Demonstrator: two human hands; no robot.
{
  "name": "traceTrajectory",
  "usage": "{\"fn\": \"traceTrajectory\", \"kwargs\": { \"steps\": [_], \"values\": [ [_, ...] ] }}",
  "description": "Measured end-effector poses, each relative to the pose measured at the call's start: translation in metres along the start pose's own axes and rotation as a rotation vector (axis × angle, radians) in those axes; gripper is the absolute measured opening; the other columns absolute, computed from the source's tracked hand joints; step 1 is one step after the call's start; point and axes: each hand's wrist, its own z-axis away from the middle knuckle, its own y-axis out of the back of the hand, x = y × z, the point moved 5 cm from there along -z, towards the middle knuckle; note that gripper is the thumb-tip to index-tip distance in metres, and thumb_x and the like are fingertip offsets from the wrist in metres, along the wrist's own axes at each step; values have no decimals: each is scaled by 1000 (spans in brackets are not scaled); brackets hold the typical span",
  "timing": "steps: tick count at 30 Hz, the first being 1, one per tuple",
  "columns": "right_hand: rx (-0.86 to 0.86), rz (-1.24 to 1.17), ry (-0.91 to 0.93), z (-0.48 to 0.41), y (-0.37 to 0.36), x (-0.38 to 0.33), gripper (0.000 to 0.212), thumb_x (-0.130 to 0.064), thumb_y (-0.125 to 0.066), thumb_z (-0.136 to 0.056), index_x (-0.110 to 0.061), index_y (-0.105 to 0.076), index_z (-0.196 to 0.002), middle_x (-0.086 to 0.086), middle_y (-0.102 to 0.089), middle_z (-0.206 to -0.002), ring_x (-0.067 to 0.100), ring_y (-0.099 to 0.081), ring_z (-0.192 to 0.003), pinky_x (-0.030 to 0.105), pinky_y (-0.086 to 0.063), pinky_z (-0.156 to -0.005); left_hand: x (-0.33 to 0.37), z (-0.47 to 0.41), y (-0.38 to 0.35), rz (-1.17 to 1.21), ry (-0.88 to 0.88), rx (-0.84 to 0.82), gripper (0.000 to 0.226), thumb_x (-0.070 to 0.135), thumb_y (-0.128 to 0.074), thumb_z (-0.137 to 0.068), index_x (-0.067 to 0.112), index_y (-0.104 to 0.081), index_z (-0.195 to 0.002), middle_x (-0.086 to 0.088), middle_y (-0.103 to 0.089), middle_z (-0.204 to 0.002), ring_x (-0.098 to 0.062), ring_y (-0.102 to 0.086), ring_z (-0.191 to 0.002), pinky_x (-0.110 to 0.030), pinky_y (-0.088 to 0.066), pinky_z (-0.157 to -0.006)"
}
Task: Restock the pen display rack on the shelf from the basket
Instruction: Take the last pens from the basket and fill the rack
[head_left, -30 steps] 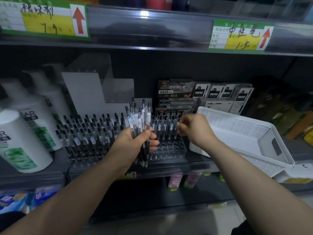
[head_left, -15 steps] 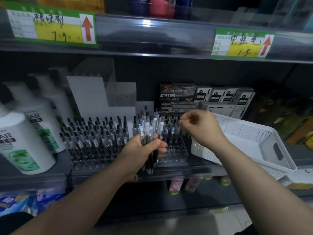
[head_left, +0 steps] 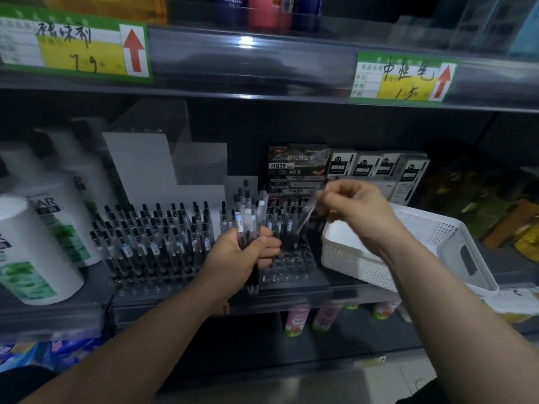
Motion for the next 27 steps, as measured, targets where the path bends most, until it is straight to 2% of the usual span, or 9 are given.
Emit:
{"fn": "traceTrajectory", "kwargs": {
  "steps": [3, 6, 10, 13, 17, 19, 24, 27],
  "values": [
    [174, -41, 20, -7, 23, 2, 8, 4, -59, -88, 0, -60, -80, 4, -67, -62, 11, -63, -56, 22, -54, -54, 5, 0, 7, -36, -59, 46, 13, 10, -52, -98, 13, -63, -103, -5, -75, -92, -15, -73, -86, -32, -59, -80],
    [263, 92, 29, -10, 22, 12, 13, -1, -63, -88, -7, -58, -77, 10, -67, -69, 17, -66, -60, 32, -60, -67, 7, 2, 9, -10, -63, 56, 14, 10, -51, -98, 11, -60, -109, -6, -75, -88, -19, -73, -82, -34, -60, -77],
    [242, 229, 59, -13, 13, 23, 15, -4, -65, -87, -11, -58, -75, 11, -65, -71, 27, -68, -68, 39, -59, -73, 7, 6, 9, -37, -57, 35, 12, 14, -51, -98, 11, -57, -109, -3, -76, -91, -18, -73, -87, -35, -59, -80],
    [224, 329, 77, -15, 7, 27, 17, -6, -65, -87, -13, -58, -73, 15, -67, -74, 32, -70, -73, 40, -59, -71, 7, 6, 13, -27, -49, 37, 13, 16, -52, -98, 9, -57, -108, -2, -76, -92, -18, -73, -88, -35, -58, -81],
    [246, 377, 98, -19, 5, 28, 16, -9, -65, -88, -15, -59, -75, 17, -70, -79, 28, -71, -72, 30, -56, -64, 7, 6, 16, 0, -28, 42, 18, 16, -53, -98, 5, -60, -109, -4, -76, -93, -20, -73, -86, -28, -59, -73],
    [265, 414, 109, -20, 7, 28, 13, -11, -64, -88, -13, -60, -76, 14, -71, -77, 26, -70, -71, 30, -55, -65, 7, 6, 17, -5, -27, 42, 18, 17, -53, -98, 4, -61, -108, -4, -76, -93, -19, -73, -86, -24, -58, -69],
    [227, 484, 78, -23, 5, 37, 11, -11, -64, -88, -5, -63, -79, 12, -71, -76, 24, -70, -71, 32, -55, -68, 6, 4, 18, 30, -20, 63, 16, 15, -53, -98, 4, -61, -106, -6, -76, -93, -22, -73, -87, -27, -60, -72],
    [145, 556, 38, -23, -3, 43, 15, -9, -64, -88, -7, -61, -73, 8, -70, -70, 16, -67, -58, 27, -53, -59, 4, 4, 19, 50, -16, 77, 14, 15, -55, -97, 6, -64, -103, -6, -76, -93, -21, -73, -90, -33, -59, -78]
  ]
}}
